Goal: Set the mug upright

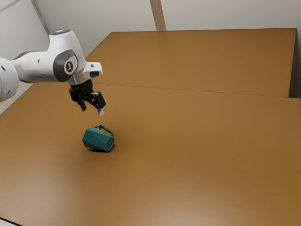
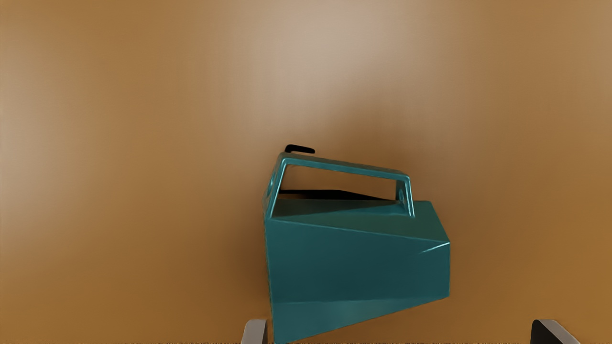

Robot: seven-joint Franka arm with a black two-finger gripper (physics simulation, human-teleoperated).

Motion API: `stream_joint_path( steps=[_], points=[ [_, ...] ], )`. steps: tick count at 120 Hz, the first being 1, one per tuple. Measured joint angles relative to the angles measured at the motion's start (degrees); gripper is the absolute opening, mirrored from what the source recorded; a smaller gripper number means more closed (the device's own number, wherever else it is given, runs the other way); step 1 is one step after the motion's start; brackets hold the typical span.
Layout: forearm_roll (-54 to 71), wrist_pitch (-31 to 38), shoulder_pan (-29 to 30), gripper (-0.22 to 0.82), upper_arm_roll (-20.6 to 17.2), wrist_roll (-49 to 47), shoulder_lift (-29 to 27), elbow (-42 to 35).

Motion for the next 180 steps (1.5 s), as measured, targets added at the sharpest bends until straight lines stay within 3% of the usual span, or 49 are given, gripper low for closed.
stream_joint_path(
  steps=[35, 73, 133, 143, 180],
  points=[
    [-8.24, 0.62, 2.26, 0.60, 4.51, 3.48, 0.06, -0.51],
    [-26.59, -2.16, 11.69, 0.60, 2.84, 13.63, 5.38, -2.49],
    [-41.85, -11.28, 17.32, 0.60, 1.44, 28.61, 13.20, -0.62],
    [-43.03, -12.36, 17.82, 0.53, 1.27, 30.27, 13.40, -0.71],
    [-44.83, -16.39, 20.03, 0.04, 1.15, 34.89, 13.21, -0.68]
  ],
)
